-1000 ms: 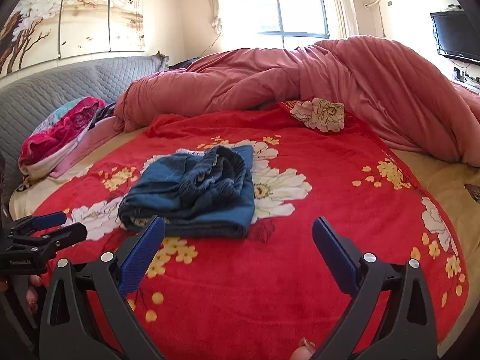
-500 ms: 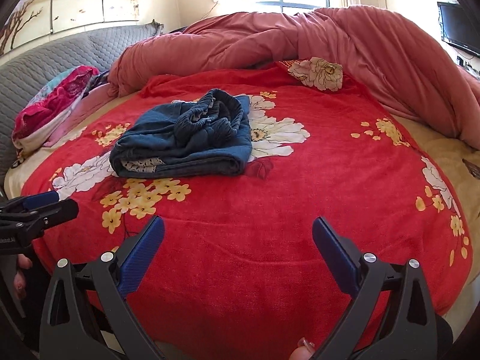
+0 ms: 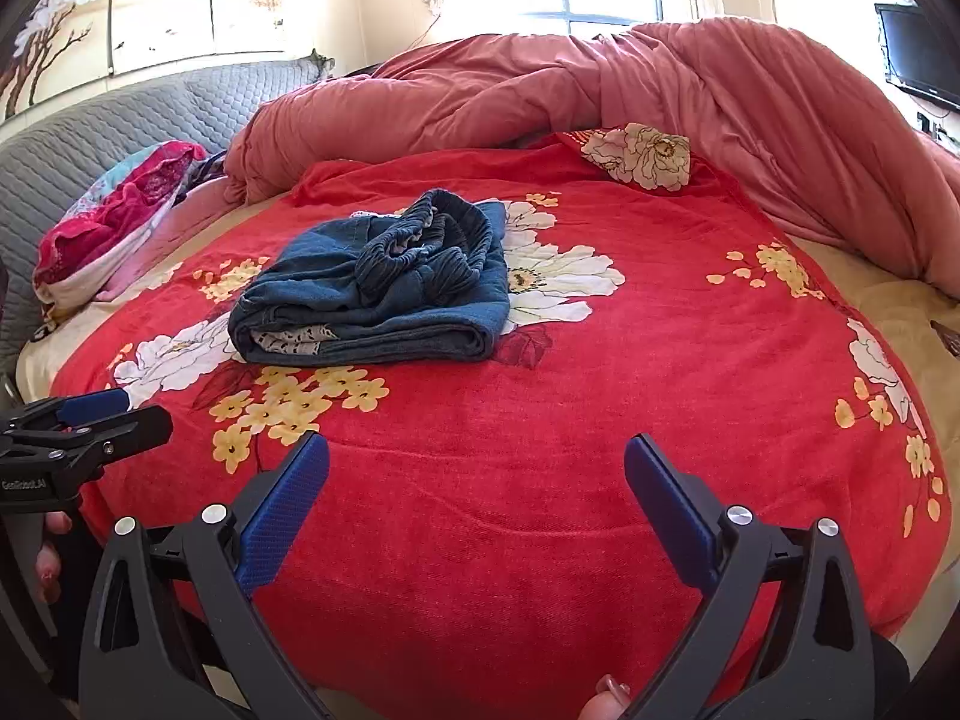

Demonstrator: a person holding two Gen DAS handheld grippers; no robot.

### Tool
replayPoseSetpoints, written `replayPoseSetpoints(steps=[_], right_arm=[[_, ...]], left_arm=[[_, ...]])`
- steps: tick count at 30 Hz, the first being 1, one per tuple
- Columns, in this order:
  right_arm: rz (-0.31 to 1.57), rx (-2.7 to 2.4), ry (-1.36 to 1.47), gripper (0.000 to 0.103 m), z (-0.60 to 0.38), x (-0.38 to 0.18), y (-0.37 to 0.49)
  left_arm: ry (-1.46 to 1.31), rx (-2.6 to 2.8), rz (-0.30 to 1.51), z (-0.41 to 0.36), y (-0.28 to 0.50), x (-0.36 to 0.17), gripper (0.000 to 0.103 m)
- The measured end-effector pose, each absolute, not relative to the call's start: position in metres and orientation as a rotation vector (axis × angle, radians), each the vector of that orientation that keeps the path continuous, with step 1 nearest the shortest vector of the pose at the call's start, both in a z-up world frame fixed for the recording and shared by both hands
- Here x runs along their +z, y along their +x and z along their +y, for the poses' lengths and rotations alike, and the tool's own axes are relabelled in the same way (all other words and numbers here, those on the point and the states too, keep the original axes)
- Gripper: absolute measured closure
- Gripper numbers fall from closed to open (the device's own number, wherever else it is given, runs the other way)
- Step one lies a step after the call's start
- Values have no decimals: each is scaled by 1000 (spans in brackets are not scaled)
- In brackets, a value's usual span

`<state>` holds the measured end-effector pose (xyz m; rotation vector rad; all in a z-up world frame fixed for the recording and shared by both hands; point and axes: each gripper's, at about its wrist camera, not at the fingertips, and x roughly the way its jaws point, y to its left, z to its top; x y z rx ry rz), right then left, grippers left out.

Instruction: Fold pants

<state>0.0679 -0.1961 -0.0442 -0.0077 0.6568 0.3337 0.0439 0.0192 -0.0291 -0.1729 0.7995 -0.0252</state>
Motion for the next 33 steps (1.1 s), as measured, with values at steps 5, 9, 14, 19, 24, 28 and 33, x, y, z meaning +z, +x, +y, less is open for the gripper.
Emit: replayPoseSetpoints(steps=[5, 9, 14, 19, 24, 28, 33], right_arm=[[662, 332, -6, 5, -196, -45, 69], [667, 333, -10, 5, -195, -46, 69], [665, 332, -11, 5, -195, -46, 70], [667, 330, -12, 5, -195, -47, 70], [666, 333, -12, 5, -195, -47, 71], [664, 332, -11, 5, -195, -47, 71], [672, 334, -6, 5, -197, -47, 72]], left_arm=[[-177, -22, 798, 21, 44, -29, 9], [-174, -23, 795, 21, 44, -29, 9], [-178, -16, 796, 22, 45, -29, 9], [-180, -13, 789, 23, 44, -27, 9], [-180, -12, 789, 23, 43, -27, 9], [-183, -11, 785, 24, 43, -26, 9], [-183, -16, 782, 24, 42, -26, 9]])
